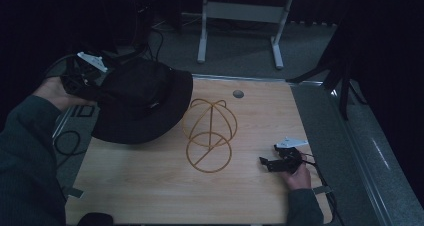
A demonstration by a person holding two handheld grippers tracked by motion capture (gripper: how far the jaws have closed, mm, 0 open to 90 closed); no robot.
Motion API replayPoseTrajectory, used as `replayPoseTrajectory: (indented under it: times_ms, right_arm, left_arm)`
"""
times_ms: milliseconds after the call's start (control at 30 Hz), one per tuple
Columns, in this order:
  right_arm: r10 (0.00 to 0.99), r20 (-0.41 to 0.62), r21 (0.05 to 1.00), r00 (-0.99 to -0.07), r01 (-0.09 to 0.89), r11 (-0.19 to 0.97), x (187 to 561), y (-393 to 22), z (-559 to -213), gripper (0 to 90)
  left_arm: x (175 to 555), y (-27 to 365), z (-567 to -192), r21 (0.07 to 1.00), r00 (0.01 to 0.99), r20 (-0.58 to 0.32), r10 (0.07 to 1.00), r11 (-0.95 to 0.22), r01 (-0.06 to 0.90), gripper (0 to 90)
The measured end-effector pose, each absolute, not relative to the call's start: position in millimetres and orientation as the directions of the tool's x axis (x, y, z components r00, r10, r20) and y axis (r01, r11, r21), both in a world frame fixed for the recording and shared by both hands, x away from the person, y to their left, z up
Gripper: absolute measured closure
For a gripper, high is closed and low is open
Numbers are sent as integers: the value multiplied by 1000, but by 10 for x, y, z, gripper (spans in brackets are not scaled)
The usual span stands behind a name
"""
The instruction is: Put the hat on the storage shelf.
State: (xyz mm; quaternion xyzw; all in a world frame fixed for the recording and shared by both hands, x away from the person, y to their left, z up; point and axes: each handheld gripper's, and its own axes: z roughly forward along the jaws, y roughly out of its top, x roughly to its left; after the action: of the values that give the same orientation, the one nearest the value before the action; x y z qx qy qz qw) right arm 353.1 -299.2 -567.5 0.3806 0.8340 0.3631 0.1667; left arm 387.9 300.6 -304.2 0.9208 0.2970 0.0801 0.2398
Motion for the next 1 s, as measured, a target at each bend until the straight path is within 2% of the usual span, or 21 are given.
replayPoseTrajectory:
  times_ms: [1000]
  right_arm:
    - [756,-2,732,-655,514,447,3531,-2992,-5674,150]
  left_arm:
    - [3747,3049,-2872,534,840,23,542,-717,448,869]
